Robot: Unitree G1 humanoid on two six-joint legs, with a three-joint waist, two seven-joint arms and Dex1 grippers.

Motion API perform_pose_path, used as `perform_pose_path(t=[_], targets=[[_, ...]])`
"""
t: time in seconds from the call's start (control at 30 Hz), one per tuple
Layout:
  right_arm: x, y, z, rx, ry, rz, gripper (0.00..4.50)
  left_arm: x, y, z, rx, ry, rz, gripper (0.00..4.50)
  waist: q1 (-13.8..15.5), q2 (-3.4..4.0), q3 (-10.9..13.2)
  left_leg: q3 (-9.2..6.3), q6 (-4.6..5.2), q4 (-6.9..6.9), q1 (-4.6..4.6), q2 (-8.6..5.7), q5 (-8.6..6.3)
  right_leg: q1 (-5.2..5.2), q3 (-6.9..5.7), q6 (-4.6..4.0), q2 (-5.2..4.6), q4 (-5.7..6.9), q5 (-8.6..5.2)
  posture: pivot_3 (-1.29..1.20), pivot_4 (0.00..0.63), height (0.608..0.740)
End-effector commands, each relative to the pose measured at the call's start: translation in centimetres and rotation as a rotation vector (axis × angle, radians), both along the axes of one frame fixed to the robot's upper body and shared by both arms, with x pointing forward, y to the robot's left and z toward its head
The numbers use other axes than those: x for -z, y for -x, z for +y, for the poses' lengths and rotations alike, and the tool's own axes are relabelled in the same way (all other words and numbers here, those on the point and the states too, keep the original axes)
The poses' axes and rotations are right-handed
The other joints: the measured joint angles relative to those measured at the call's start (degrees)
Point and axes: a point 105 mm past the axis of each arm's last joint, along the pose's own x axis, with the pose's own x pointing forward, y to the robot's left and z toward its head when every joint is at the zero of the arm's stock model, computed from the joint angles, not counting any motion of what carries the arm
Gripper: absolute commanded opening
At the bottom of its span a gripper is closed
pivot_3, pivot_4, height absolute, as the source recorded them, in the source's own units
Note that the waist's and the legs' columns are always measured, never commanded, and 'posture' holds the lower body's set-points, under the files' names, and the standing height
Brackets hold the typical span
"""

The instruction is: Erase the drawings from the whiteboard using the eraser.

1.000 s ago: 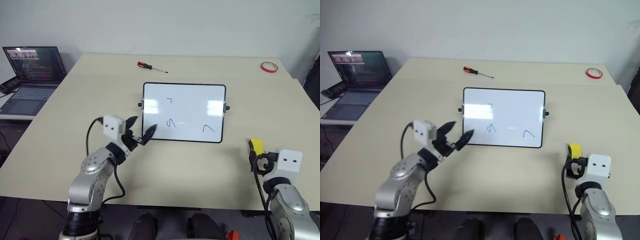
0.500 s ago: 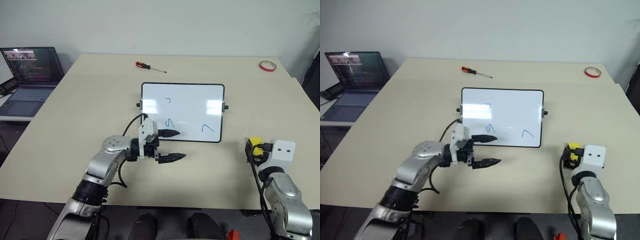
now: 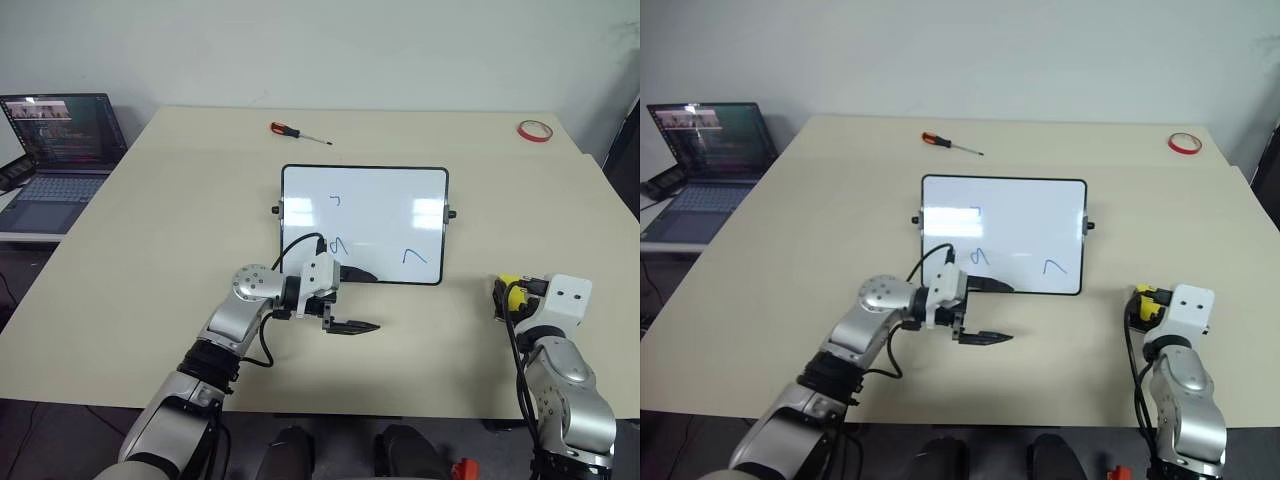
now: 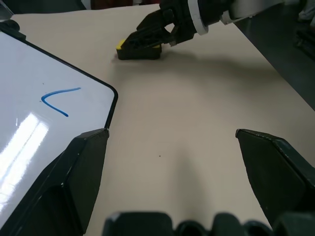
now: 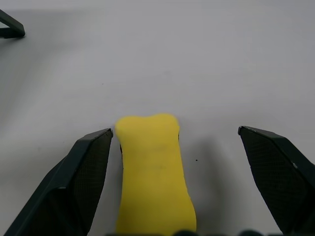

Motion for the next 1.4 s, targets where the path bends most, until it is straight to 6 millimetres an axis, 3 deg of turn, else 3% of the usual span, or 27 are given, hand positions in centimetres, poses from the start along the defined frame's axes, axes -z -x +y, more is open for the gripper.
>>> perform_pose_path(t=[0.03, 0.63, 0.73, 1.0, 1.4], targets=[[-0.9, -0.4, 0.2, -0.002, -0.009, -0.041, 4.49, -1.4, -0.5, 0.1, -0.009, 0.027, -0.056, 4.50, 0.0, 0.00, 0.0, 0.00, 0.00, 0.00, 0.00, -0.01, 0.00, 0.00, 0.00, 0.00, 0.00, 0.00, 0.00, 0.00, 0.150, 0.740], [-0.3, -0.7, 0.9, -0.025, -0.062, -0.028, 4.49, -2.3, -0.7, -0.1, -0.034, 0.051, -0.076, 4.50, 0.0, 0.00, 0.0, -0.01, 0.00, 0.01, 0.00, -0.01, 0.00, 0.00, -0.01, 0.00, 0.00, 0.01, 0.00, 0.00, 0.150, 0.740], [-0.2, -0.8, 1.0, -0.028, -0.068, -0.029, 3.88, -2.3, -0.6, -0.1, -0.028, 0.049, -0.078, 4.50, 0.0, 0.00, 0.0, -0.01, 0.00, 0.01, 0.00, -0.01, 0.00, 0.00, -0.01, 0.00, 0.00, 0.02, 0.00, 0.00, 0.150, 0.740], [-0.3, -1.0, 0.9, -0.026, -0.070, -0.033, 1.19, -2.4, -0.7, -0.1, -0.030, 0.045, -0.083, 4.50, 0.0, 0.00, 0.0, -0.01, 0.00, 0.01, 0.00, -0.01, 0.00, 0.00, -0.01, 0.00, 0.00, 0.02, 0.00, 0.00, 0.150, 0.740], [-0.4, -1.4, 1.1, -0.041, -0.035, -0.027, 1.16, -2.9, -1.0, -0.1, -0.078, 0.081, -0.094, 4.50, 0.0, 0.00, 0.0, -0.01, 0.00, 0.02, 0.01, 0.00, 0.00, 0.01, -0.01, 0.00, 0.00, 0.03, 0.00, 0.00, 0.150, 0.740]])
